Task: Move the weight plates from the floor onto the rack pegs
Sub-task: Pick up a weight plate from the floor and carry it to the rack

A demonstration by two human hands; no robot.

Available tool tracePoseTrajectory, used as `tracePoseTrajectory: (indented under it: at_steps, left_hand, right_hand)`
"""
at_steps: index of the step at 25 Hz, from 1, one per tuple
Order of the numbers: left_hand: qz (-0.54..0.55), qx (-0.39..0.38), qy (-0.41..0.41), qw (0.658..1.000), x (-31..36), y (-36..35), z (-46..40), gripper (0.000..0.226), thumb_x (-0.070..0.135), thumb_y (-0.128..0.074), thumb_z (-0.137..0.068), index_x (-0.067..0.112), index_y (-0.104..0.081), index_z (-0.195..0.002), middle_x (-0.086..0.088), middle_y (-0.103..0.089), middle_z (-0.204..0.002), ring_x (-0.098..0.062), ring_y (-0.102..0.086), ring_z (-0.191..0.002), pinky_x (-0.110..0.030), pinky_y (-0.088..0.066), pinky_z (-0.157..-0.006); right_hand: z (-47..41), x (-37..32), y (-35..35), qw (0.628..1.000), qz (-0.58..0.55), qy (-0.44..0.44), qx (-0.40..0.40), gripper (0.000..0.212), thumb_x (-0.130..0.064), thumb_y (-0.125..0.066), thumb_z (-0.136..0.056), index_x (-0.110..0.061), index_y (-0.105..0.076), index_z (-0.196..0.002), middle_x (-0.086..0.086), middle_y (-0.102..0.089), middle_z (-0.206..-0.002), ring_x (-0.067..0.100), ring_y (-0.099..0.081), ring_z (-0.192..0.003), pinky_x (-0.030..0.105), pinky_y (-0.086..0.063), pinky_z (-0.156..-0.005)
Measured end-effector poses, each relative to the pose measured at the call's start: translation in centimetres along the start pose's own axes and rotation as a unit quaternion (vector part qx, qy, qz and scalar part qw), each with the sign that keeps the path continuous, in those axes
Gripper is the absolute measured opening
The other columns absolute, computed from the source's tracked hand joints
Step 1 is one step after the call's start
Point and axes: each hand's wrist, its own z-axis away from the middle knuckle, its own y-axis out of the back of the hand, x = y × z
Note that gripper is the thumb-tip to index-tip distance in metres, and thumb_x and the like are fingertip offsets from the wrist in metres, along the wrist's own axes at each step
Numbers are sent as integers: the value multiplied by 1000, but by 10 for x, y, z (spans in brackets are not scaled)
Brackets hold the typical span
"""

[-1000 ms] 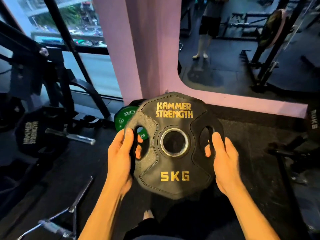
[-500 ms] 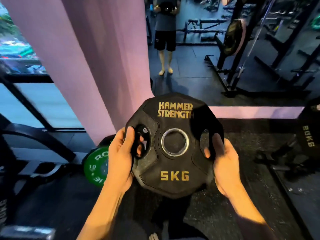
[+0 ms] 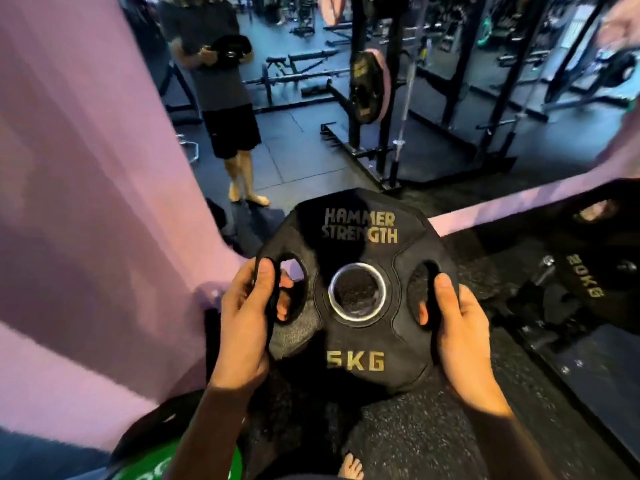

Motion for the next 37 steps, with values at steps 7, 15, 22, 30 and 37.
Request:
tracePoseTrajectory:
  at_steps: [7, 15, 22, 30, 37]
  left_hand:
    - [32, -201, 93, 975, -34, -93, -141, 28, 35, -58, -94, 9, -59, -87, -9, -50, -69, -16, -36, -51, -29, -31, -56]
    - [14, -435, 161, 886, -71, -217, -231, 35, 38, -55, -93, 4, -62, -93, -8, -59, -83, -16, -38, -55, -29, -33, -58]
    - [51, -544, 187, 816, -77, -333, -236, 27, 40, -57, -90, 15, -66, -92, -8, -60, -81, -13, -42, -53, -28, -38, -55]
    - [97, -538, 120, 828, -75, -496, -214, 23, 39, -56, -90, 20, -66, -83, 3, -60, -71, -9, -42, -49, -21, -37, -48]
    - [135, -531, 50, 835, -70, -631, -218, 39, 49, -58, -84, 10, -60, -87, -3, -55, -67, -11, -44, -47, -23, -35, -44]
  right_hand:
    - [-77, -9, 10, 973, 37, 30, 227, 37, -43, -53, -93, -13, -50, -73, 1, -54, -65, 9, -49, -61, 21, -41, -59]
    - [-113, -25, 17, 874, 56, 51, 481, 33, -41, -54, -95, -15, -51, -74, -5, -54, -65, 8, -48, -62, 22, -42, -59]
    - [-146, -55, 71, 802, 64, 89, 587, 34, -46, -54, -94, -25, -48, -67, -17, -46, -55, -2, -40, -52, 28, -33, -56]
    - [-219, -125, 203, 797, 84, 186, 568, 28, -33, -52, -97, -17, -49, -74, -19, -54, -53, -7, -48, -50, 9, -39, -49]
    - [-290, -185, 300, 796, 105, 230, 550, 31, -41, -52, -96, -18, -48, -76, 0, -46, -70, 5, -44, -61, 24, -39, -58]
